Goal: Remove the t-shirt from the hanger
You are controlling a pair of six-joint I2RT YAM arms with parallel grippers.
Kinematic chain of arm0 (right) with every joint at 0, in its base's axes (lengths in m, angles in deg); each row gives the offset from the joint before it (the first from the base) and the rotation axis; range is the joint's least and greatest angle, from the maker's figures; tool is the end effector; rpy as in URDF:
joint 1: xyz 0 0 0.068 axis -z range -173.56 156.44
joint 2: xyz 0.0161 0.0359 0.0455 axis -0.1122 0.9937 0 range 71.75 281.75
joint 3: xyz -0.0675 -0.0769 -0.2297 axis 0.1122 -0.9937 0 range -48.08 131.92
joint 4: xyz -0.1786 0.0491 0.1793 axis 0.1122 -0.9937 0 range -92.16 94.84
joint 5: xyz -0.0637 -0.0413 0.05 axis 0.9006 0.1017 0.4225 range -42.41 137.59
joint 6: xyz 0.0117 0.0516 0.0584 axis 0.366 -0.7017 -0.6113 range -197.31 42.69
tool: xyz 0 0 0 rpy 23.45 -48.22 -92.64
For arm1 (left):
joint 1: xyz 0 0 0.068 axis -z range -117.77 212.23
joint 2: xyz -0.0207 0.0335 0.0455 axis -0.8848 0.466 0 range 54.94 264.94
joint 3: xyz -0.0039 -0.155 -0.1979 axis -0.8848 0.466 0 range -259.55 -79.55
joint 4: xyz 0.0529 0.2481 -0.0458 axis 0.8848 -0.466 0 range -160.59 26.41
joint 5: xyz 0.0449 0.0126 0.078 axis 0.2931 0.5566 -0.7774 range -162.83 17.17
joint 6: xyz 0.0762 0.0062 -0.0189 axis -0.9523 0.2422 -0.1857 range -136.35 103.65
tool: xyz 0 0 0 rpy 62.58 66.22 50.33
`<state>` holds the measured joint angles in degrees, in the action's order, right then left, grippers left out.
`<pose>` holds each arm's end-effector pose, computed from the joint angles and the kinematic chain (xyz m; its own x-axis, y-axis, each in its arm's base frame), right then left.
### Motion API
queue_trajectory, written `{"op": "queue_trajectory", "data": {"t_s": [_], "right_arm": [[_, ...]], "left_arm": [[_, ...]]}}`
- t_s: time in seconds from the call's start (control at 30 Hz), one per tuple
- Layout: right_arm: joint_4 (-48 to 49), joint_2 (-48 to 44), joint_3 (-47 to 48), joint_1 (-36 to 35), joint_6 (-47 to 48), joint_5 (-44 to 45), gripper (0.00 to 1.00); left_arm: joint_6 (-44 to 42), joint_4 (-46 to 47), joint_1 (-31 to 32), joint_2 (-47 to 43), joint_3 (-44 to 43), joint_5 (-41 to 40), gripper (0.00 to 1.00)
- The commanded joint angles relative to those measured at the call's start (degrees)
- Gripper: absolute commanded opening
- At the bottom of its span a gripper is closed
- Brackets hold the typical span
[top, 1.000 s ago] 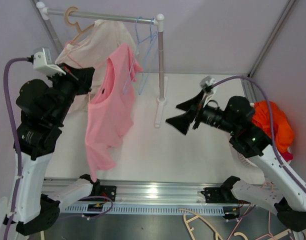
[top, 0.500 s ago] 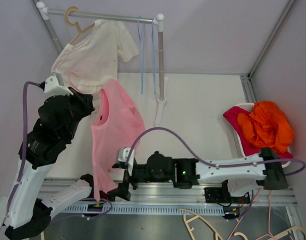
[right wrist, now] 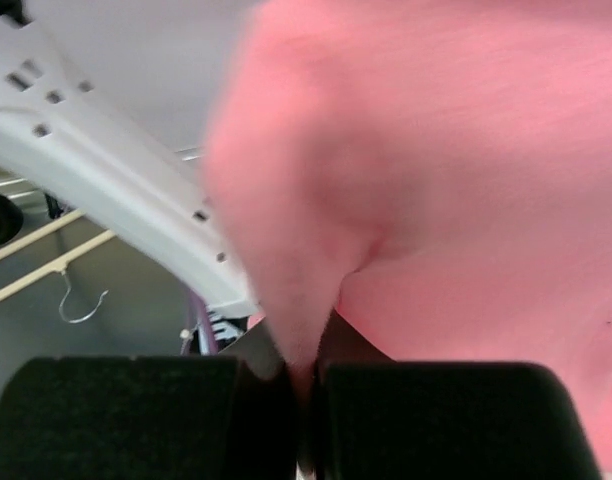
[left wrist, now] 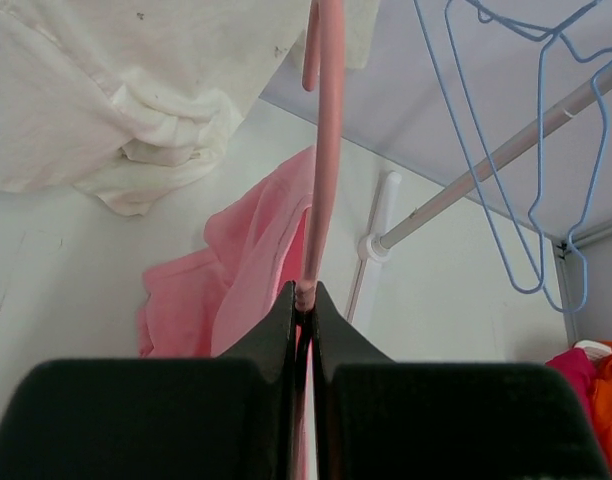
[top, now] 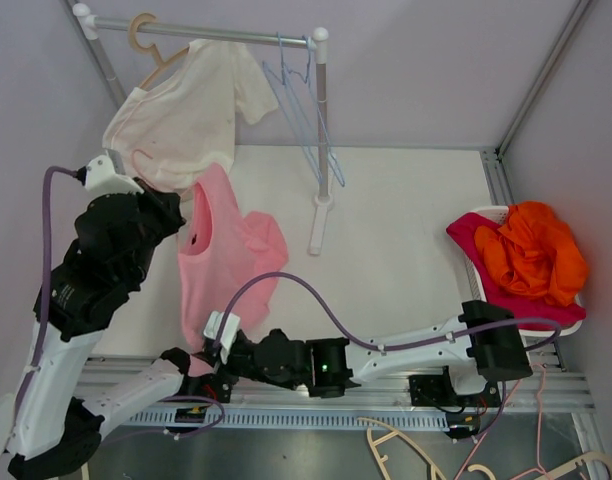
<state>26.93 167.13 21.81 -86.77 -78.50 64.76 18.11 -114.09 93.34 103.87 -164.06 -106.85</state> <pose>-0.0039 0.4249 0.2965 -0.0169 -0.0541 -0.9984 -0.9703 0.2419 0.0033 0.1462 -0.0439 0.4515 -0.1622 -0.4498 -0.8783 -0.1531 0.8908 -0.4279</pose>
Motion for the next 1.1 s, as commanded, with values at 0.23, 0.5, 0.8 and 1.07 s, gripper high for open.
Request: {"op": "queue_trajectory", "data": {"t_s": [0.23, 0.5, 0.8, 1.07], "right_arm": [[-5.12, -3.36, -4.84, -16.29, -7.67, 10.77, 0.0], [-11.09, -4.05, -7.92, -10.25, -13.04, 18.87, 0.0], [-26.68, -16.62, -8.81, 14.94, -27.68, 20.0, 0.0], [-46.43, -24.34, -9.24, 28.5, -33.54, 27.48, 0.0]], "left_arm": [[-6.06, -1.87, -2.89, 20.23, -15.13, 8.51, 0.01], [-8.35, -17.54, -5.1, 21.67, -30.39, 23.28, 0.0], [-13.79, 0.75, -5.1, -23.68, 10.04, 38.48, 0.01], [-18.02, 0.31, -5.01, -36.61, 16.39, 39.74, 0.01]]}}
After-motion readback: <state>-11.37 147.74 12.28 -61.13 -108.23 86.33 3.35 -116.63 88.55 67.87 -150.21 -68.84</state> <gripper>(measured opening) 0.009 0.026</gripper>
